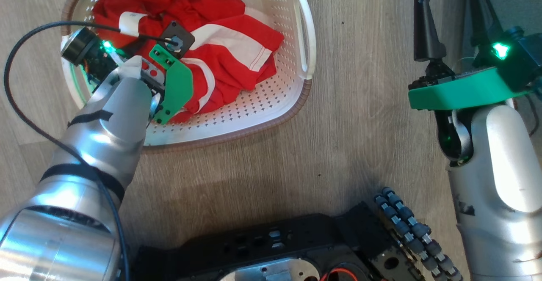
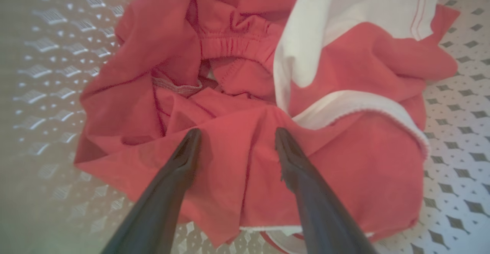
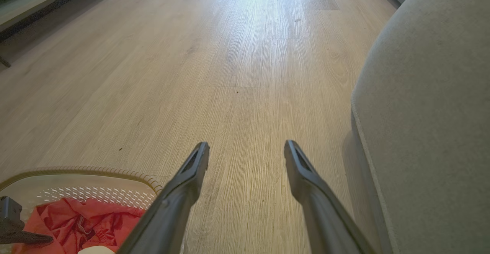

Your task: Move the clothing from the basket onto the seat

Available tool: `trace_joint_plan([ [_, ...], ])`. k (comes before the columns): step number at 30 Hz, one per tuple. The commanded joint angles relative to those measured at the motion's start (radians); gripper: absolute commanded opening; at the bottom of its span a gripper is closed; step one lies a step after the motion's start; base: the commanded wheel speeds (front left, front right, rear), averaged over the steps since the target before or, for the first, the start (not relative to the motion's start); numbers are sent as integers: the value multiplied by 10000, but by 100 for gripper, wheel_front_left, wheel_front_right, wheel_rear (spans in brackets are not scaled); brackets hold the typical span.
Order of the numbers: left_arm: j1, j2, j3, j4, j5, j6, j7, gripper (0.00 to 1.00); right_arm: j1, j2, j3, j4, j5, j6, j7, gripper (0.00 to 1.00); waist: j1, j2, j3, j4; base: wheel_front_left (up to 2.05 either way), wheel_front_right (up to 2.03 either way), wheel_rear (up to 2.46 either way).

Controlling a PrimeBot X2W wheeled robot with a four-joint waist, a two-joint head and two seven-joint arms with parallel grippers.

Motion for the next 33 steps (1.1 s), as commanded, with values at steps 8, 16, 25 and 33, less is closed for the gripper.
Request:
trace_joint_plan([
  [8,-50,353,-233,250,29,-405,477,95,147,148,194,-358,196,-2,-63,100,0,1,212,-220,0,0,0],
  [16,391,193,50,267,-630,-407,-274,0,457,148,-81,-102,214,-2,-63,100,0,1,-651,-77,0,0,0],
  [25,1637,-52,1418,-331,-2504,-199,-2594,0,1442,148,-496,312,-145,-2,-63,100,0,1,-3188,763,0,0,0],
  [33,3763,110,2629,-2995,-3726,6,-2786,0,2490,148,-573,679,-241,-2,-63,100,0,1,-5599,1390,0,0,0],
])
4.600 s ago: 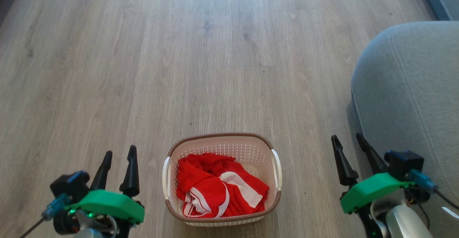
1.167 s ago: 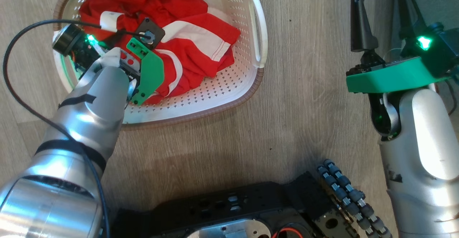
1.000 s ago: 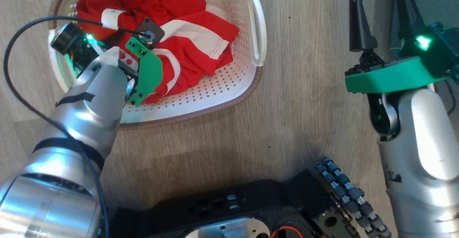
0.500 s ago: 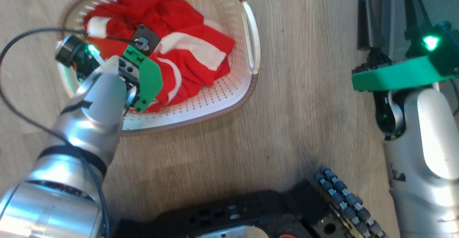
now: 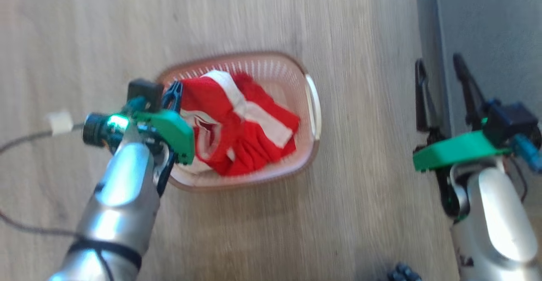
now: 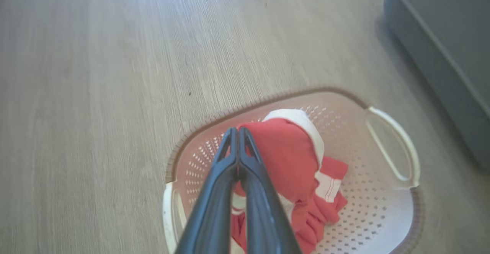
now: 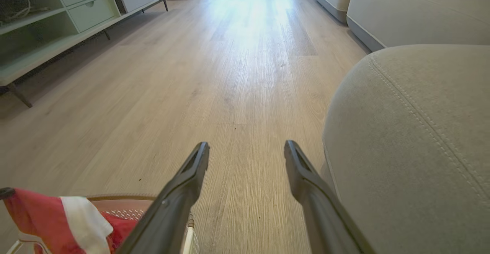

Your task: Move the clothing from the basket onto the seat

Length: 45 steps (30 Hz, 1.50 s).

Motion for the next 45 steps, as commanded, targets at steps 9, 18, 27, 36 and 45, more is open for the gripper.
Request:
trace_joint_plan([
  [9,2893,255,1340,-3741,-781,294,-135,0,1314,55,96,114,-156,-2,-63,100,1,-1,-3379,1025,0,0,0],
  [18,4769,220,1749,-5265,-953,676,-136,0,2376,-44,8,366,-121,-2,-63,100,1,-1,-4995,1089,0,0,0],
  [27,5750,295,1899,-6086,-1101,952,-83,0,2929,-143,51,367,-192,-2,-63,100,1,-1,-5429,1080,0,0,0],
  [36,5823,364,1809,-6543,-1126,1043,42,0,2787,-254,193,445,-203,-2,-63,100,1,-1,-5428,1049,0,0,0],
  [45,5817,427,1698,-6720,-1170,1058,116,0,2733,-260,231,497,-182,-2,-63,100,1,-1,-5457,1001,0,0,0],
])
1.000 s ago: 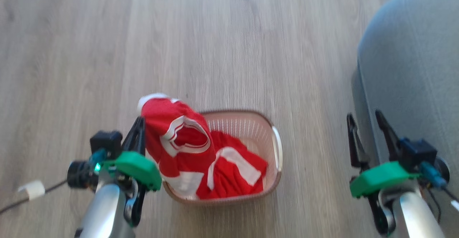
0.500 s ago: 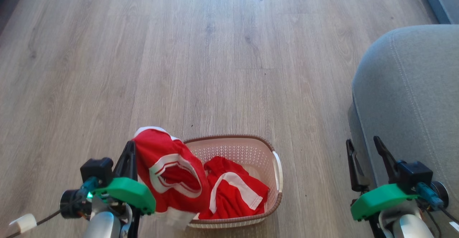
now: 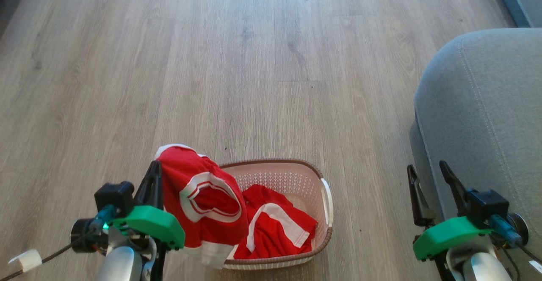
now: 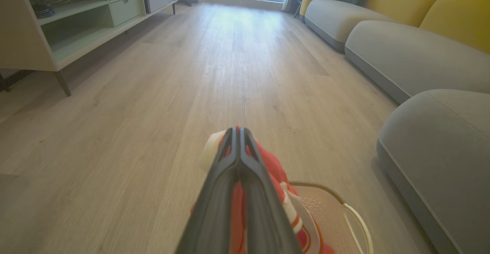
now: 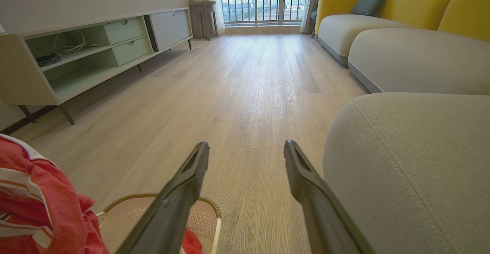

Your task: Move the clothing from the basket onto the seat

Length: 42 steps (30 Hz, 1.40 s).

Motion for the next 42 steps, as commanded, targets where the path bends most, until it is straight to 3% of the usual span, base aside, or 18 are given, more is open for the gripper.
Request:
trace_joint_plan([
  [1,-334,202,308,-389,-88,47,-64,0,-392,-175,261,-278,-71,-2,-65,100,1,-1,-4,0,0,0,0],
  [23,-297,368,48,-622,-169,139,56,0,-418,-106,495,-208,-78,-2,-65,100,1,-1,-101,-27,0,0,0],
  [27,-408,332,-181,-870,-140,48,139,0,-604,-71,1398,-173,-32,-2,-65,100,1,-1,-122,-48,0,0,0],
  [36,-892,51,-1403,-1803,35,-284,580,0,-1801,27,4839,158,668,-2,-65,100,1,-1,-197,24,0,0,0],
  [42,-1179,-105,-2556,-2389,40,-452,953,0,-2531,71,5949,379,1095,-2,-65,100,1,-1,-265,258,0,0,0],
])
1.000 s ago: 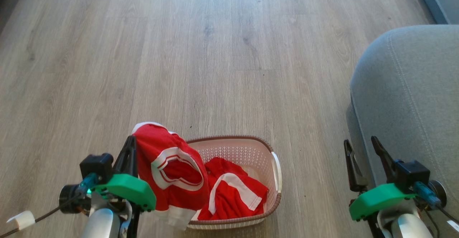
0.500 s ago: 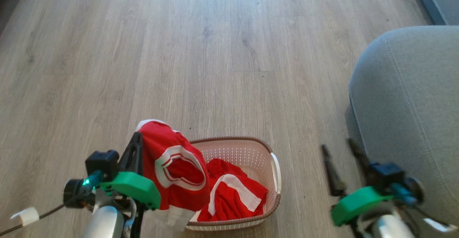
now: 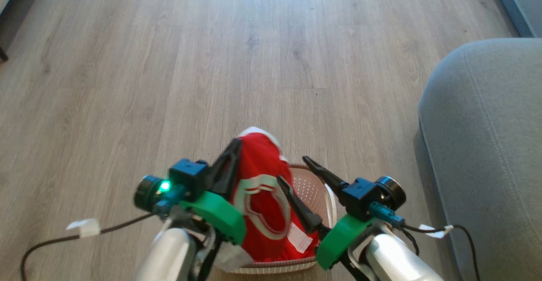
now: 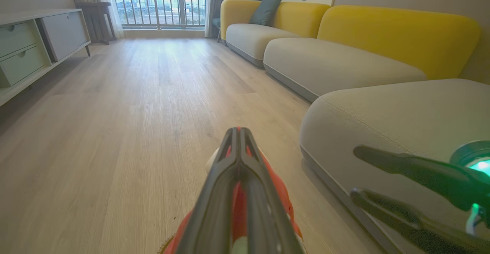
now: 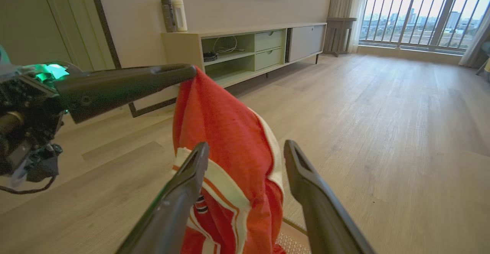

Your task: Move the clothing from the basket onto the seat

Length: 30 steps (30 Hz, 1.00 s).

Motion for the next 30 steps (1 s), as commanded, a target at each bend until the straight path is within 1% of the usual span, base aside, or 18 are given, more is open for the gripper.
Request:
trace_joint_plan([
  [1,-677,-40,19,-554,48,-28,82,0,-540,65,347,-172,132,-2,-65,100,0,0,-31,100,0,0,0],
  [2,-677,-40,19,-554,48,-28,82,0,-540,65,347,-172,132,-2,-65,100,0,0,-31,100,0,0,0],
  [6,-880,-73,-718,-923,33,-91,320,0,-786,21,592,73,265,-2,-65,100,0,0,-31,232,0,0,0],
  [10,-1006,-86,-1410,-1354,-1,-187,657,0,-987,-83,566,277,223,-2,-65,100,0,0,-10,315,0,0,0],
  [15,-1000,-92,-1932,-1911,-250,-204,934,0,-1086,-150,555,688,137,-2,-65,100,0,0,21,314,0,0,0],
  [16,-994,-93,-2008,-1992,-312,-196,971,0,-1101,-145,557,731,212,-2,-65,24,0,0,30,318,0,0,0],
  [17,-995,-94,-2063,-2054,-353,-169,1000,0,-1113,-141,566,715,309,-2,-65,0,0,0,45,319,0,0,0],
  [19,-1000,-95,-2115,-2121,-437,-109,1008,0,-1130,-169,580,711,439,-2,-65,0,0,0,76,299,0,0,0],
  [20,-1000,-95,-2118,-2120,-464,-80,990,5,-1141,-189,559,697,468,-2,-65,0,0,0,94,280,0,0,0],
  [21,-983,-95,-2107,-2094,-522,-54,974,23,-1138,-214,547,699,502,-2,-65,0,0,0,107,262,0,0,0],
  [23,-966,-95,-2088,-2007,-577,-25,895,53,-1140,-260,453,684,549,-2,-65,0,0,0,135,224,0,0,0],
  [24,-957,-94,-2065,-1945,-590,-10,825,97,-1135,-284,381,676,562,-2,-65,0,0,0,151,201,0,0,0],
  [25,-946,-75,-2040,-1859,-587,1,740,100,-1131,-310,310,670,575,-2,-65,0,0,0,171,161,0,0,0],
  [28,-895,-4,-1939,-1490,-594,37,442,100,-1164,-417,87,619,563,-2,-65,0,0,0,237,-66,0,0,0],
  [30,-851,-1,-1892,-1178,-708,-24,196,100,-1189,-503,-104,545,553,-2,-65,0,0,0,277,-305,0,0,0],
])
